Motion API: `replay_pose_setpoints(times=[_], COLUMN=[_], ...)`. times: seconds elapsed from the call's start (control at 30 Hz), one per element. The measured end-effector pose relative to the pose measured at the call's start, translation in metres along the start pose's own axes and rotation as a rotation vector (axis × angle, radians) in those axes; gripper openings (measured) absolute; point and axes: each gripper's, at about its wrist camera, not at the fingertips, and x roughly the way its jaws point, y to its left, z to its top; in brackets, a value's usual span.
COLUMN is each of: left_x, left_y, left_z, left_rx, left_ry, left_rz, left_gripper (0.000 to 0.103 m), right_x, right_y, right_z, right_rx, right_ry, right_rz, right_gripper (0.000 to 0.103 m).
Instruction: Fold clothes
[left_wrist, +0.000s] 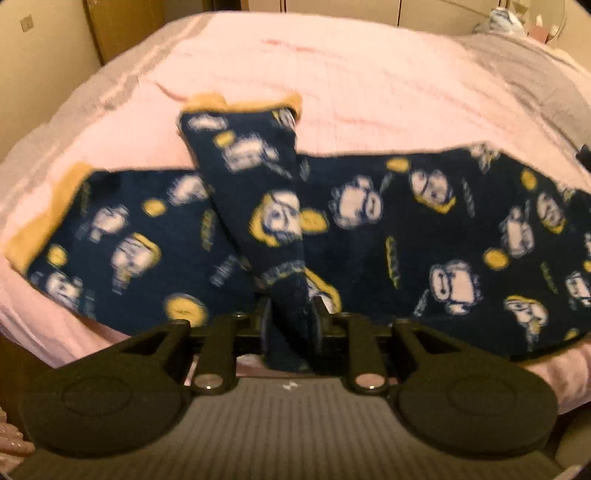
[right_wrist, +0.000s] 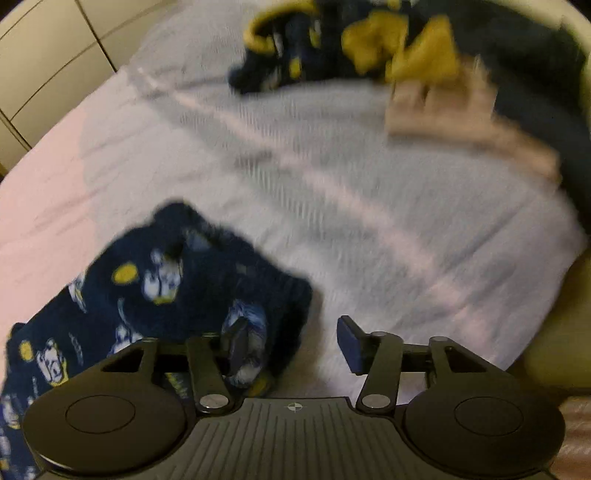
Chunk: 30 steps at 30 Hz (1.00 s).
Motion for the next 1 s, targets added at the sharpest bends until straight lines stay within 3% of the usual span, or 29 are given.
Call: replay_pose_setpoints(times=[0.07, 0.17, 0.27, 0.3, 0.4, 0.47, 0.57, 0.67, 0.77, 0.83, 0.97, 1.0], left_x=[-0.010, -0.008, 0.013, 0.022, 0.062, 0.064, 0.066, 0.071, 0.085, 0.099, 0.135, 0.147], left_y=[0.012, 0.030, 0.053, 0.062, 0.103, 0.129, 0.163, 0.193, 0.222, 0.240, 0.275, 0.281], left_z=[0.004, 0.010, 0.012, 0.012, 0.007, 0.010, 0.029, 0.057, 0.087, 0.107, 0.142, 0.146], left_rx=[0.007, 0.020, 0.012, 0.005, -0.066, -0.114, -0.136, -0.125, -0.122, -0.121, -0.161, -0.179], left_ry=[-0.021, -0.049, -0.050, -0.044, 0.084, 0.082, 0.054, 0.017, -0.002, -0.012, -0.002, 0.031], left_rz=[0.013, 0.059, 0.104, 0.115, 0.163, 0.175, 0.166, 0.141, 0.127, 0.144, 0.113, 0.084], left_gripper=[0.021, 0.021, 0.021, 0.021, 0.022, 0.021, 0.021, 0.021, 0.024, 0.037, 0.049, 0.049], right_x=[-0.012, -0.010, 0.010, 0.022, 0.046, 0.038, 0.017, 0.004, 0.007, 0.013, 0.024, 0.025], right_y=[0.021, 0.053, 0.085, 0.092, 0.091, 0.092, 0.126, 0.181, 0.237, 0.276, 0.346, 0.358], right_z=[-0.001, -0.009, -0.027, -0.034, -0.045, -0.044, -0.044, -0.052, -0.067, -0.080, -0.099, -0.103], right_rx=[-0.076, -0.173, -0.304, -0.332, -0.250, -0.133, -0.158, -0.266, -0.257, -0.240, -0.265, -0.270], right_ry=[-0.045, -0.048, -0.029, 0.017, 0.149, 0.125, 0.021, -0.029, 0.007, 0.041, 0.045, 0.045], right_rz=[-0.010, 0.062, -0.072, -0.112, -0.227, -0.298, -0.376, -0.276, -0.033, 0.085, 0.147, 0.156], right_gripper=[0.052, 0.052, 0.052, 0.052, 0.052, 0.052, 0.052, 0.052, 0.052, 0.052, 0.052, 0.052])
